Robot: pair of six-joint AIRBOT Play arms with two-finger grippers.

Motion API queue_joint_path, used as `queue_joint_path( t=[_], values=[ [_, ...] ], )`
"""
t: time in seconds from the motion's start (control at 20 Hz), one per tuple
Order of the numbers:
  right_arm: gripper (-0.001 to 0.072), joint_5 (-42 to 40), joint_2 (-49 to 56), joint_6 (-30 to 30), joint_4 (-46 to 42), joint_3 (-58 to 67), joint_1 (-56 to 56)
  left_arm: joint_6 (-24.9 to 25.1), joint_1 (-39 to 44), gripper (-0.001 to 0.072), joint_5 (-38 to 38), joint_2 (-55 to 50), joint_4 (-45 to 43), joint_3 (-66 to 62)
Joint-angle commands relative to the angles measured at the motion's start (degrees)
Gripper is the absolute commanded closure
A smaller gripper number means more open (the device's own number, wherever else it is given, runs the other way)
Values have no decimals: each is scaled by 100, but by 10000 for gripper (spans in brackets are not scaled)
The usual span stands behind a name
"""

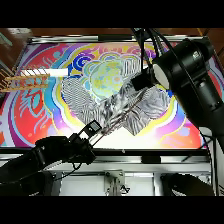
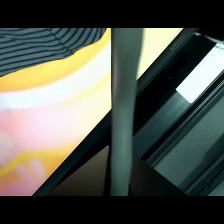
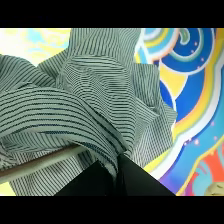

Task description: Fold the shirts.

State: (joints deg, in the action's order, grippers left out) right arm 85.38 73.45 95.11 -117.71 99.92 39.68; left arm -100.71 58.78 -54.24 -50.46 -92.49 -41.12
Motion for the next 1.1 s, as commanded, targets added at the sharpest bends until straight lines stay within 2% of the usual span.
queue_joint_path(
  t=[0.0,0.3,0.45,0.6,0.8,1.0,1.05],
  values=[
    [631,170,-260,94,-227,7,463,-310,-363,650,822,-94,442,-2],
    [631,269,-568,485,-164,7,992,-378,-566,651,1233,-149,787,-9],
    [631,249,-492,671,527,7,1311,-417,-566,650,1578,-168,1001,-26],
    [631,291,-385,844,177,4,1773,-415,-566,651,1648,-170,1110,-26],
    [631,765,-295,1143,164,4,1751,-553,-566,651,2194,-107,1121,-26],
    [631,463,-170,1307,1174,4,1779,-549,-566,651,2293,-129,1130,-26],
    [598,483,-127,1305,1123,4,1777,-546,-566,650,2341,-116,1128,-26]
  ],
)
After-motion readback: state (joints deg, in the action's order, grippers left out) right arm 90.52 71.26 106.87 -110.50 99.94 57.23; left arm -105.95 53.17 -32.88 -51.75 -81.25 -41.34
